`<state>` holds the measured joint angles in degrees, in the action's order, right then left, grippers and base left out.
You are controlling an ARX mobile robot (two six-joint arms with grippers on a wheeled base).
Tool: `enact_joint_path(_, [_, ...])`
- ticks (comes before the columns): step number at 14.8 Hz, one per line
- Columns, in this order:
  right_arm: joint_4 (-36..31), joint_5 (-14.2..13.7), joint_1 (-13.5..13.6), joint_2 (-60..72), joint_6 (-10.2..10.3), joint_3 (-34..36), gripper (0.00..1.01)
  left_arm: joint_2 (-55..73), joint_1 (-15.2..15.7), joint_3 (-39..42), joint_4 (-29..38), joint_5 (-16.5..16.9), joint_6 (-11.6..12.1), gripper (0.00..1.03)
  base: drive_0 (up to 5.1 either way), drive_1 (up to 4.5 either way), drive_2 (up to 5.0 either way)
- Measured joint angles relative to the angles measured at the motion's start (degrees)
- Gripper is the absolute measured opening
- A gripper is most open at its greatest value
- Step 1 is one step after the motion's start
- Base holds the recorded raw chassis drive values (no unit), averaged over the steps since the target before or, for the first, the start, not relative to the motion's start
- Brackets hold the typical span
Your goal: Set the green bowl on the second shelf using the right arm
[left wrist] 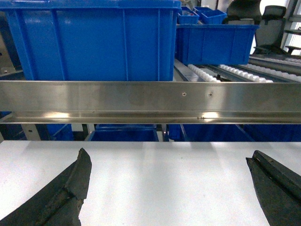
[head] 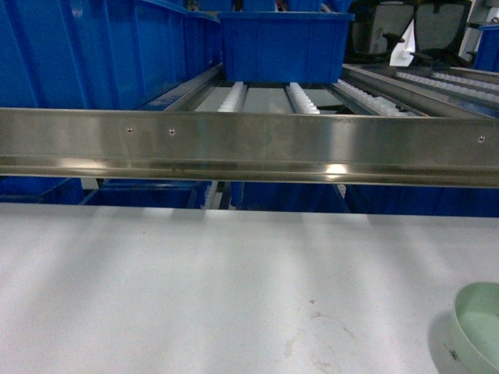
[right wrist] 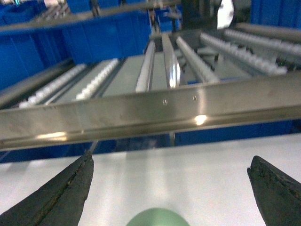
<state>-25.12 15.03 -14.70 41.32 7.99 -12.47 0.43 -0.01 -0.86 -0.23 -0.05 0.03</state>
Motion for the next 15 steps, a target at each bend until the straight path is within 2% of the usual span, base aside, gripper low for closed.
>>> enact_joint_path(1, [0.0,1.0,0.1,13.6,-0.4,-4.9,0.98,0.0,0.0,0.0,0.0,0.0,0.0,0.98,0.0,0.00,0.0])
enact_joint_path(2, [3.6,1.3,1.2,24.4,-1.3,-8.9,0.98,0.0,0.0,0.0,0.0,0.0,0.0,0.98,0.0,0.00,0.0])
enact_joint_path(3, [6.8,0.8,3.1,34.9,-3.1,-13.2,0.98,0.0,0.0,0.0,0.0,0.0,0.0,0.98,0.0,0.00,0.0])
enact_joint_path(5, [6.7,-3.7,5.4,45.0,-6.1,-18.8,0.98,0.0,0.0,0.0,0.0,0.0,0.0,0.98,0.0,0.00,0.0])
enact_joint_path(6, [5.6,-6.3,6.1,47.2,-6.8,-19.0,0.98,0.0,0.0,0.0,0.0,0.0,0.0,0.98,0.0,0.00,0.0])
enact_joint_path(8, [3.1,-10.3,6.4,52.8,-7.1,-18.9,0.98,0.0,0.0,0.0,0.0,0.0,0.0,0.98,0.0,0.00,0.0])
enact_joint_path(9, [1.9,-11.2,6.0,54.7,-7.1,-18.7,0.98,0.0,0.0,0.0,0.0,0.0,0.0,0.98,0.0,0.00,0.0])
enact_joint_path(14, [-4.2,-12.6,6.1,64.5,-6.3,-15.8,0.98,0.0,0.0,0.0,0.0,0.0,0.0,0.98,0.0,0.00,0.0])
enact_joint_path(15, [-5.6,-12.5,6.1,65.4,-6.3,-15.1,0.93,0.0,0.0,0.0,0.0,0.0,0.0,0.98,0.0,0.00,0.0])
